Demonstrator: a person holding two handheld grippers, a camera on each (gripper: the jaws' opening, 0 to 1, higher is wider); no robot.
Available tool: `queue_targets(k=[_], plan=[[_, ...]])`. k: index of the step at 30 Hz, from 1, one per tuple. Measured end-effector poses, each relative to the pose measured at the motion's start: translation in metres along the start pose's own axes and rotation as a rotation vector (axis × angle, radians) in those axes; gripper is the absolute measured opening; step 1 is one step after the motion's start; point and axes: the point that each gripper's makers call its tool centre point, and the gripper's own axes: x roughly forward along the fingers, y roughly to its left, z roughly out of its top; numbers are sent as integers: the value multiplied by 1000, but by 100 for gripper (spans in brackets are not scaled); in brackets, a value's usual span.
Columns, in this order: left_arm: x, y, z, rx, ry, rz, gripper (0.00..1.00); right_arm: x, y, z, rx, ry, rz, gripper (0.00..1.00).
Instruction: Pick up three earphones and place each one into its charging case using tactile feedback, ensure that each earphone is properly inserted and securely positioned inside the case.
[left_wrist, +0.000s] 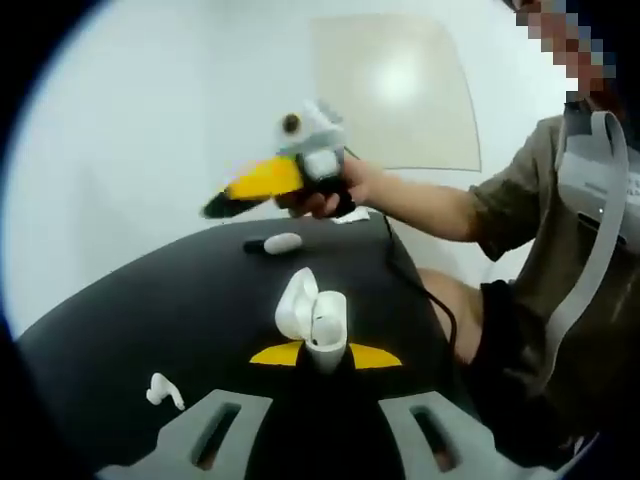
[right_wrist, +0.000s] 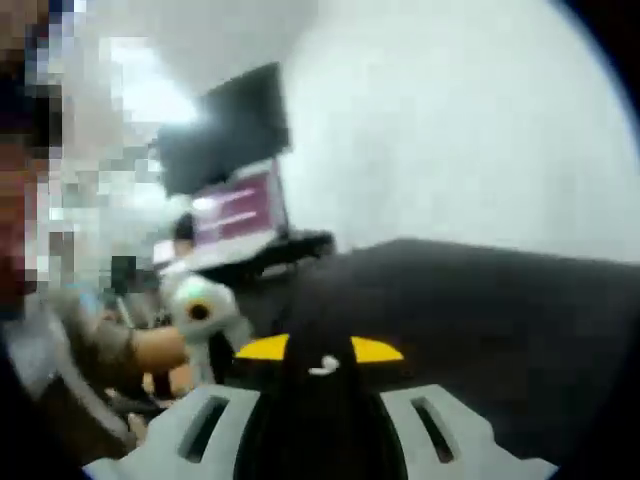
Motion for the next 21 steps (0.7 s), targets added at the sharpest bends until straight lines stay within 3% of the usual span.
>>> queue_targets(k=[5, 6, 14, 19, 21], plan=[[-2, 1, -1, -4, -4, 3, 13, 51, -6, -39, -74, 246, -30, 23], [-2, 1, -1, -4, -5, 3, 13, 57, -5, -45, -87, 268, -27, 23], [-3, 2, -2, 12, -7, 3, 13, 77, -3, -57, -2, 271, 7, 23], [0, 2, -2, 18, -9, 7, 13, 81, -2, -62, -4, 299, 6, 23], [2, 2, -2, 16, -8, 7, 13, 83, -4, -69, -19, 324, -9, 18]])
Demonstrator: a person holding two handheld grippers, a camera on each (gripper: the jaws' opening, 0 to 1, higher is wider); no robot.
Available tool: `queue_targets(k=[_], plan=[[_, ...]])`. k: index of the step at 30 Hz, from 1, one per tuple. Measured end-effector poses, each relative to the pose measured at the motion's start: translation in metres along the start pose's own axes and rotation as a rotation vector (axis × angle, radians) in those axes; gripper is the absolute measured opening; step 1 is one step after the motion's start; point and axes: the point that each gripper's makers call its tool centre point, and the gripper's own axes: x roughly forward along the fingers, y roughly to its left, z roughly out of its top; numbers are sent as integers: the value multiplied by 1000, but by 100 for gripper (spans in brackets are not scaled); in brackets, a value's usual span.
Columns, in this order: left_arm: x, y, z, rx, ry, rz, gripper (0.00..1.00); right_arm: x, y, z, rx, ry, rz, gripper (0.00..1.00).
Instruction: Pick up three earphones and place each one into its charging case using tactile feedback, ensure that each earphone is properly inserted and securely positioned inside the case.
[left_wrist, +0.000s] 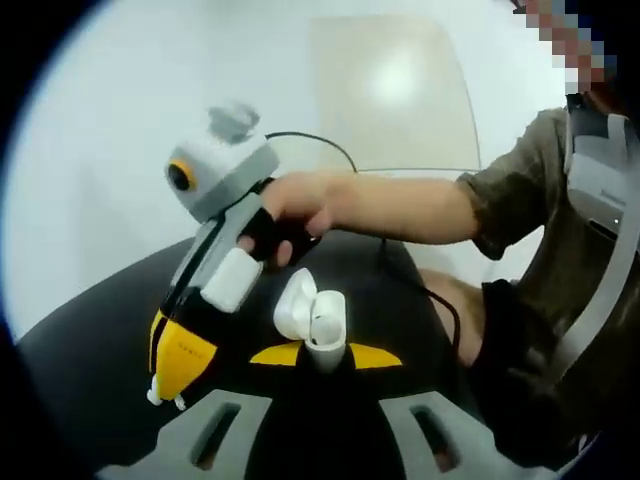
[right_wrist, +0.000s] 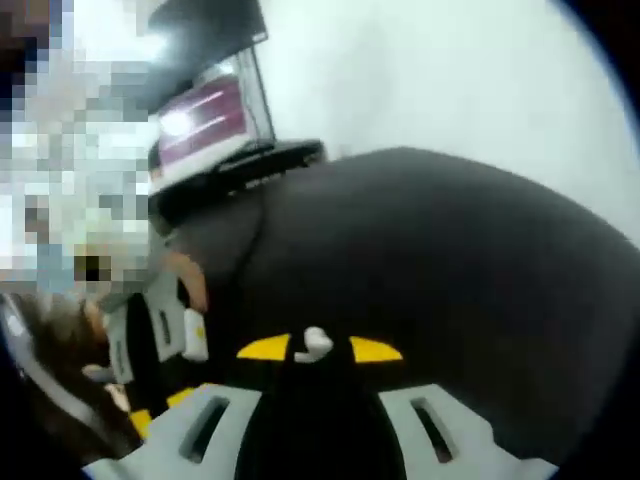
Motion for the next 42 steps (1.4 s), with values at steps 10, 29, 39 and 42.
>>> queue_targets(k=[10, 29, 39, 42], plan=[[1, 1, -2, -17, 0, -3, 14, -55, -3, 42, -107, -279, -69, 13], [-5, 2, -4, -26, -3, -2, 13, -127, 71, -22, -915, -291, -105, 13], [-10, 2, -7, -33, -3, -5, 13, -116, 68, -30, -1070, -206, -136, 13], [-10, 2, -7, -34, -3, -5, 13, -114, 70, -31, -1113, -192, -134, 13]])
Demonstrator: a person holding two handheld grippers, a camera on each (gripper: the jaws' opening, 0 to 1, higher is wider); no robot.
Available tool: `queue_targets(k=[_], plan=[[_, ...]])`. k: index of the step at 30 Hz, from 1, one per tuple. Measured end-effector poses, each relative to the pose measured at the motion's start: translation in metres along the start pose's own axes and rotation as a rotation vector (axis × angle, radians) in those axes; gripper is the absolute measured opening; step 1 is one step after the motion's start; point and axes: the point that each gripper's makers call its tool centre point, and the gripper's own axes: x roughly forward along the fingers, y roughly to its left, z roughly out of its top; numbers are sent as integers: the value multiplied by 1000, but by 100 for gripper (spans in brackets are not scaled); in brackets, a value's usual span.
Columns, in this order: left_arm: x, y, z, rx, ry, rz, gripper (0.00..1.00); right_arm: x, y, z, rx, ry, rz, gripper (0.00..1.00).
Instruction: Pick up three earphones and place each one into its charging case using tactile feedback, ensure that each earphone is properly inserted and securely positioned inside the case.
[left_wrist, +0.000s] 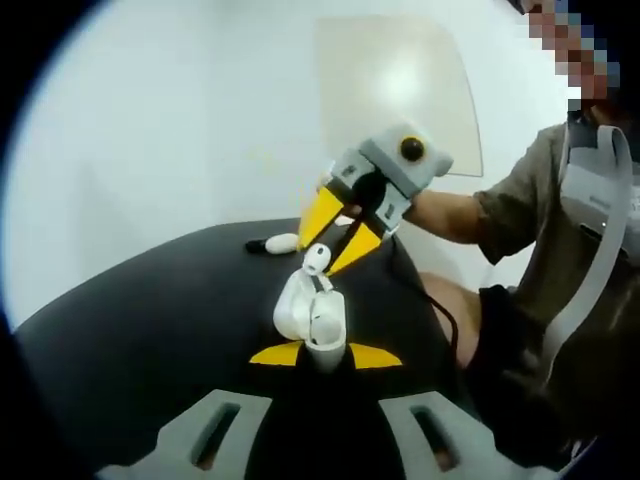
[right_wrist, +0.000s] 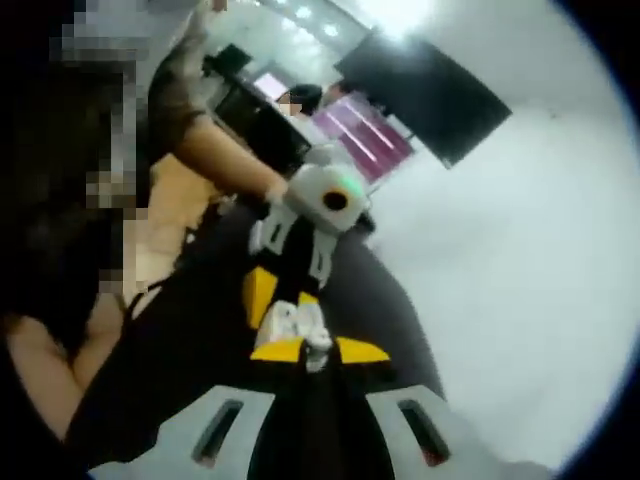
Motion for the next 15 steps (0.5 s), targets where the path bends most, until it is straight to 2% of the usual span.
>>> queue_targets(k=[4, 15], plan=[[1, 0, 0, 2, 0, 1, 13, 1, 4, -8, -60, 52, 17, 13], [5, -2, 2, 4, 0, 1, 13, -3, 9, -6, -55, 51, 39, 12]])
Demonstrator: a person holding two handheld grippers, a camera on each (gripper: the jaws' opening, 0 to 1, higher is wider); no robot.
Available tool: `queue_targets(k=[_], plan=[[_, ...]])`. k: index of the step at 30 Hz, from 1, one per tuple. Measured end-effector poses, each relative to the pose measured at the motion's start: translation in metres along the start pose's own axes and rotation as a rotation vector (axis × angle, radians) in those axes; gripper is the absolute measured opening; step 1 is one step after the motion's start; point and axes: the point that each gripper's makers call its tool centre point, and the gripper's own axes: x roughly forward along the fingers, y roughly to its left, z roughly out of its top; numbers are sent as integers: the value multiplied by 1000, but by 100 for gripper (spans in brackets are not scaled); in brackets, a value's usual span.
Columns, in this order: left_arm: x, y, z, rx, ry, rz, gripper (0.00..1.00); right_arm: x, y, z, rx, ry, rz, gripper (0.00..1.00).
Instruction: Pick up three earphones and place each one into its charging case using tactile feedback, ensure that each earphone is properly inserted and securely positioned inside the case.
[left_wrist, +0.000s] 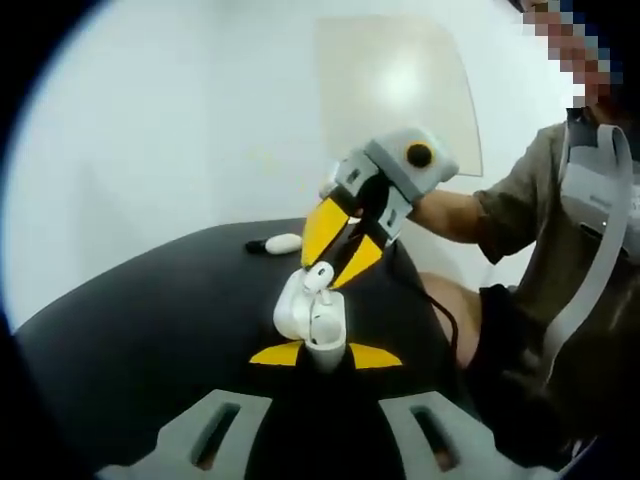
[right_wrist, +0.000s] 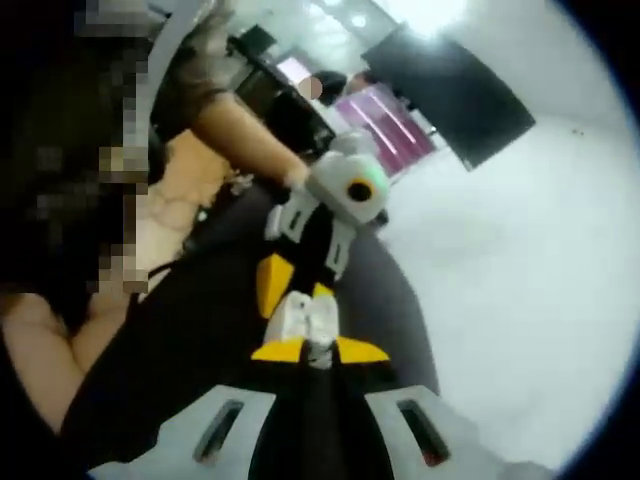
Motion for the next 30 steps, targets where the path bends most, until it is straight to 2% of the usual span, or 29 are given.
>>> queue_targets(k=[10, 30], plan=[[0, 0, 1, -2, 0, -1, 13, 4, 8, 4, -17, -3, 36, 12], [-1, 2, 1, -3, 1, 0, 14, -3, 5, 1, 31, 1, 30, 13]])
